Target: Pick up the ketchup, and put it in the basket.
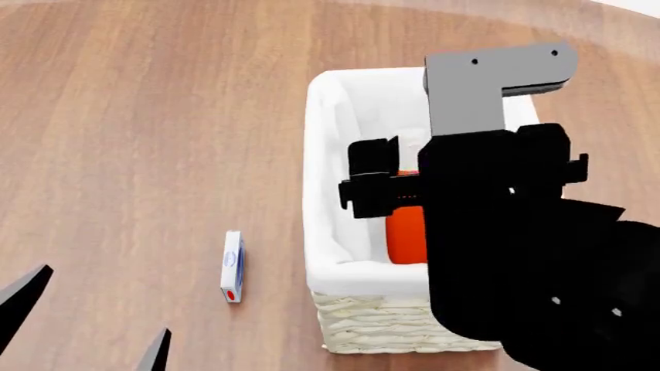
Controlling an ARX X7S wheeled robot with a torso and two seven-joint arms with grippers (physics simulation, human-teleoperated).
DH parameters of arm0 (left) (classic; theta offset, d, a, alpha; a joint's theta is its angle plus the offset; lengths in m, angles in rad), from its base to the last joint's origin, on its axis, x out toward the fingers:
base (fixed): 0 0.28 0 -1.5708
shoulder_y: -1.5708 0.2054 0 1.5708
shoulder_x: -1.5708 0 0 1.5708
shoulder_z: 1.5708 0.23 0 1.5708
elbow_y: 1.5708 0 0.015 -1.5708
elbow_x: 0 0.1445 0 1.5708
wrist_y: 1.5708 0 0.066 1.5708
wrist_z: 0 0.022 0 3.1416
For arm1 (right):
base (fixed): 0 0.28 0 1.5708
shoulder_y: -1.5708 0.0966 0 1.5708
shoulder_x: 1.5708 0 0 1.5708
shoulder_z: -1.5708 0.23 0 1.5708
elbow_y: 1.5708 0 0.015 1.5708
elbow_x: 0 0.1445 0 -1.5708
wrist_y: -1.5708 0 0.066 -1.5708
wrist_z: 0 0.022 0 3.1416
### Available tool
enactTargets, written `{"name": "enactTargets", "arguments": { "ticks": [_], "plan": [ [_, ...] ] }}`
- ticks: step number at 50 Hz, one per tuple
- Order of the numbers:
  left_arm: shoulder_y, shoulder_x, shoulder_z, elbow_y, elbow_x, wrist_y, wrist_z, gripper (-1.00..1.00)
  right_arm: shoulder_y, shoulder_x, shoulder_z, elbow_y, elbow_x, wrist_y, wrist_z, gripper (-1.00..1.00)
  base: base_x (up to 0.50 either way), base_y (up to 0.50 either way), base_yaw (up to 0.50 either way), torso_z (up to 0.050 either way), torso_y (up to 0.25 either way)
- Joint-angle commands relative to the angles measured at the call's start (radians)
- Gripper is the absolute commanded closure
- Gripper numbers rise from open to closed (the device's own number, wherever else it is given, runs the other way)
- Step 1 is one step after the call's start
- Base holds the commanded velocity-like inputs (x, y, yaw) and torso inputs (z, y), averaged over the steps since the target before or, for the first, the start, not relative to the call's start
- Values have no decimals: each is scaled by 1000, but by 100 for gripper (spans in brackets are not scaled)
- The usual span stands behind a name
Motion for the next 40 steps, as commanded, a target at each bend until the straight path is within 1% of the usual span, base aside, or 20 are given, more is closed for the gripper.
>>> {"name": "enactTargets", "arguments": {
  "ticks": [1, 3, 4, 5, 10, 13, 17, 19, 22, 25, 26, 34, 36, 40],
  "plan": [
    [-21, 29, -48, -33, -1, 4, 0, -100, -69, 55, -1, -225, -121, -63, 23, -100, 0, 0, 0, 0, 0],
    [-21, 28, -48, -30, -2, 3, -1, -100, -90, 66, 12, -256, -125, -86, 38, -100, 0, 0, 0, 0, 0],
    [-21, 29, -45, -30, 2, 3, 0, -100, -111, 85, 14, -309, -167, -117, 50, -100, 0, 0, 0, 0, 0],
    [-20, 30, -45, -32, 4, 5, 0, -100, -117, 89, 16, -321, -170, -122, 56, -100, 0, 0, 0, 0, 0],
    [-22, 32, -40, -26, 5, -3, -4, -100, -172, 134, 20, -446, -266, -208, 41, -100, 0, 0, 0, 0, 0],
    [-24, 34, -37, -24, 7, -7, -6, -100, -204, 143, 34, -476, -269, -240, 51, -100, 0, 0, 0, 0, 0],
    [-23, 33, -36, -29, 9, -3, -3, -100, -222, 170, -23, -560, -369, -211, 88, -100, 0, 0, 0, 0, 0],
    [-23, 32, -37, -24, 8, -6, -6, -100, -261, 179, -23, -592, -387, -239, 107, -100, 0, 0, 0, 0, 0],
    [-24, 32, -36, -25, 8, -8, -7, -100, -294, 191, -35, -626, -421, -259, 116, -100, 0, 0, 0, 0, 0],
    [-23, 34, -34, -29, 12, -3, -4, -100, -331, 210, -42, -653, -481, -311, 103, -100, 0, 0, 0, 0, 0],
    [-23, 34, -33, -27, 13, -4, -5, -100, -364, 217, -34, -660, -496, -357, 96, -100, 0, 0, 0, 0, 0],
    [-29, 39, -28, -24, 11, -10, -7, -100, -420, 235, -61, -706, -586, -404, 101, -100, 0, 0, 0, 0, 0],
    [-31, 38, -29, -18, 7, -15, -10, -100, -454, 240, -82, -714, -650, -438, 97, -100, 0, 0, 0, 0, 0],
    [-29, 36, -30, -17, 8, -13, -12, -100, -489, 248, -105, -736, -716, -470, 102, -100, 0, 0, 0, 0, 0]
  ]
}}
